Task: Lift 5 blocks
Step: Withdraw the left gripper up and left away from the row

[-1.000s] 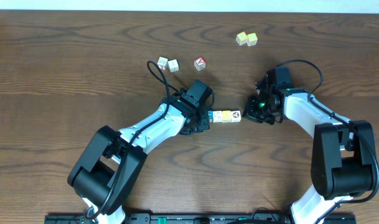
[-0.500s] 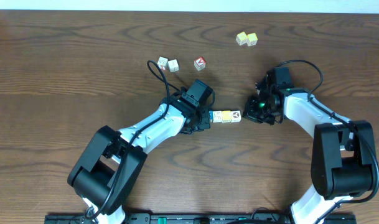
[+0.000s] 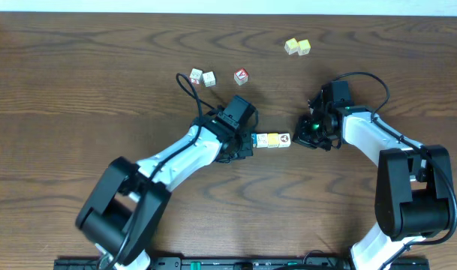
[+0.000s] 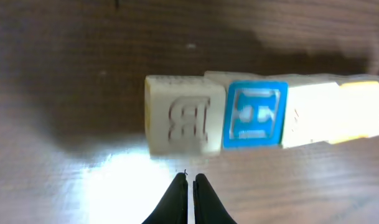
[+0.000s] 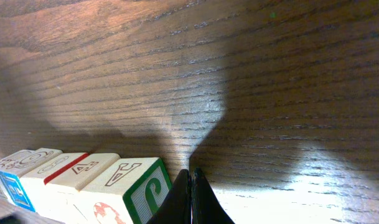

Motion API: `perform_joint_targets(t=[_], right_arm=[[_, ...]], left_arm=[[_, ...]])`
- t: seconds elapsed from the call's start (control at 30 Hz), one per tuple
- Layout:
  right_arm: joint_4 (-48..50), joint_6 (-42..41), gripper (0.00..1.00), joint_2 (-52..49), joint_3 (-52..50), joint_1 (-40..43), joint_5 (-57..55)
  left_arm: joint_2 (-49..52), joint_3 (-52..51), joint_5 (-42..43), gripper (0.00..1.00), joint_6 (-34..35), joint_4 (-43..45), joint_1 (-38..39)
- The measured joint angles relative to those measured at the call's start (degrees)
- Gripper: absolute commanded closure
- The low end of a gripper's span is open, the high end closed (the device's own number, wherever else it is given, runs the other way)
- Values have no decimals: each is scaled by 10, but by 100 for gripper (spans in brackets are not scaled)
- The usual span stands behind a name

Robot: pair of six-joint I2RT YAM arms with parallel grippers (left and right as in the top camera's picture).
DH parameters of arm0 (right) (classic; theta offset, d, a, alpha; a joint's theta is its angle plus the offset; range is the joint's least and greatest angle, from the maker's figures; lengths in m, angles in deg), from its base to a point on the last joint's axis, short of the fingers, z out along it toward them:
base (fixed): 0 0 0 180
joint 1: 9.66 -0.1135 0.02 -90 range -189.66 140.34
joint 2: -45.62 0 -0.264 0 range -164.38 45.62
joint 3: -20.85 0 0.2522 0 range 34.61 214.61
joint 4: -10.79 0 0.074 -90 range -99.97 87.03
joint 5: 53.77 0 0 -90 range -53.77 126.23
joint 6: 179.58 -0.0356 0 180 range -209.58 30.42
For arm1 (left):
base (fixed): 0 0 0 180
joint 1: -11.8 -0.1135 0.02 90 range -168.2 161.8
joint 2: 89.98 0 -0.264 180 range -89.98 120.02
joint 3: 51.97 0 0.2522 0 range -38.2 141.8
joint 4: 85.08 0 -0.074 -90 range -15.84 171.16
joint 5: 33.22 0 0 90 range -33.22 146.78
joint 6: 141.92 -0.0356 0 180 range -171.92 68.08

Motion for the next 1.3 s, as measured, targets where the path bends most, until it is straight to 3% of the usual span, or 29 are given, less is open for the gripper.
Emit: perform_joint_targets(t=[0.3, 0.5, 0.73, 1.3], right_arm=[[-1, -7, 99, 0, 0, 0, 0], [-3, -24, 99, 0, 0, 0, 0], [-7, -41, 99, 0, 0, 0, 7], [-8, -42, 99, 0, 0, 0, 11]], left_arm=[[-109, 0, -3, 93, -17, -63, -41], [-111, 0, -17, 92, -24, -94, -105], [-101, 0, -16, 92, -32, -95, -111], [-1, 0, 34, 92, -56, 15, -111]])
